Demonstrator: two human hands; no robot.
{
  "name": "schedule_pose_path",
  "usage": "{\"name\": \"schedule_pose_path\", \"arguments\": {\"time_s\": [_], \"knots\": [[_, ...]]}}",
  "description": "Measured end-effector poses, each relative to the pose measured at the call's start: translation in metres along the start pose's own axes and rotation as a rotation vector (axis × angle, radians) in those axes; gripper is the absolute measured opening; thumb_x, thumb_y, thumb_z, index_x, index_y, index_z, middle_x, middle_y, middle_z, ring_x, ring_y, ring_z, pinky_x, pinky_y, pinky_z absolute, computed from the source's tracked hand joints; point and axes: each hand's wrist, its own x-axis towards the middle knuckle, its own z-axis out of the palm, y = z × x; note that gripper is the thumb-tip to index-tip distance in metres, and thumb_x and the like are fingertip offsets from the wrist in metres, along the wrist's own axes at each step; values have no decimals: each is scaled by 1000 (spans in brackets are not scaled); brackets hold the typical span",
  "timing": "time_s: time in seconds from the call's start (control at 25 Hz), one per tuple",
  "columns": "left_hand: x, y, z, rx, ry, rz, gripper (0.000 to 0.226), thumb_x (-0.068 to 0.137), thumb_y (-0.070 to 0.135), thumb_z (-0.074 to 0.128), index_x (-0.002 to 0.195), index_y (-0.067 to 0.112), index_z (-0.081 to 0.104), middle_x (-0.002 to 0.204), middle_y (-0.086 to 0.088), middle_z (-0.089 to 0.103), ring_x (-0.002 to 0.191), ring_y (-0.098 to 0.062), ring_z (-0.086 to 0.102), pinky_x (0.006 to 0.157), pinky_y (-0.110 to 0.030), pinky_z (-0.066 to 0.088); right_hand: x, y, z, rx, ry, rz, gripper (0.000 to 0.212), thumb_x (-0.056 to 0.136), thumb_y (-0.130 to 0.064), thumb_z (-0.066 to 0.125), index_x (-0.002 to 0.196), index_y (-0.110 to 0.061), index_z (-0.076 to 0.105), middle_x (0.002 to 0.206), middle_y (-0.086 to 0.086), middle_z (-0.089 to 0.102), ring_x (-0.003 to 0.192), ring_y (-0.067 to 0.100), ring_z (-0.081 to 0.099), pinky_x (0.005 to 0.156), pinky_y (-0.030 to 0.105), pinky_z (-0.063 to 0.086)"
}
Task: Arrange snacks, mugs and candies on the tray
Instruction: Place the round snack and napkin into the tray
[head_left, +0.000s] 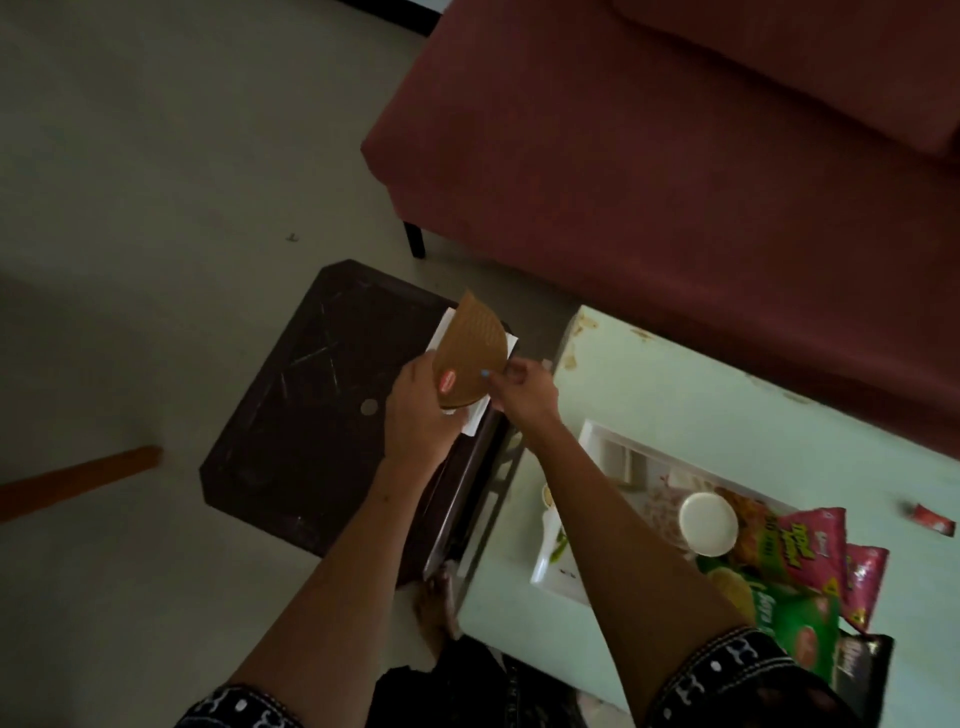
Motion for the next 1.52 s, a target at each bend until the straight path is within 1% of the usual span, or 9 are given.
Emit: {"name": "schedule_pose_path", "arguments": {"time_s": [0.2,0.28,0.44,0.52,0.64,0.84,1.04,1.2,1.52], "knots": [[6,-8,8,320,-72,87,69,75,30,70,132,8,38,139,-18,42,130,-34,41,106,-42,35,9,-8,21,226,43,154,16,82,-20,70,95,-10,67,100,14,72,85,21,68,81,37,59],[5,-6,5,409,-42,126,66,83,32,61,137,5,34,146,-20,36,136,-34,33,110,-44,30,-3,-19,18,216,62,46,5,83,-19,69,84,-18,64,93,5,72,78,14,67,72,28,59],[-10,20,11,333,-60,181,42,94,26,38,129,4,44,124,-15,59,109,-25,60,91,-37,51,-49,-27,-7,82,275,-198,10,87,-24,63,94,-18,68,85,-8,65,66,-5,58,56,-1,45],[-29,35,22,285,-81,201,37,97,29,36,124,6,48,111,-9,66,95,-20,66,84,-29,53,-76,-14,-20,-6,472,-251,19,89,-27,60,105,-19,65,100,-3,61,79,5,60,66,5,46],[-66,53,44,118,-166,240,33,95,30,44,117,8,55,93,-6,70,81,-18,68,74,-22,54,-101,23,-46,-108,526,-18,41,89,-35,56,126,-20,49,127,2,55,109,20,58,86,33,51],[-114,65,93,-160,-352,179,18,92,26,51,90,14,65,69,3,64,52,7,50,52,1,36,-115,97,-87,-192,467,123,22,93,-20,49,108,-12,63,101,10,73,90,29,68,68,26,45],[-139,42,132,-137,-514,76,16,90,18,53,98,11,65,90,-5,73,79,-8,64,66,-1,42,-108,149,-94,-294,322,195,17,92,-10,50,102,-5,63,96,15,72,87,30,66,66,30,45],[-147,28,148,-126,-544,-16,20,90,18,56,105,8,64,99,-10,72,94,-20,67,88,-30,54,-98,173,-85,-338,172,218,18,86,-7,59,104,-5,60,98,13,71,89,27,66,65,26,41],[-146,15,165,-129,-547,-117,24,89,16,55,112,9,61,106,-12,70,105,-24,63,90,-26,45,-83,190,-67,-344,165,243,22,82,-6,65,102,-1,57,94,15,69,89,30,67,62,28,42]]}}
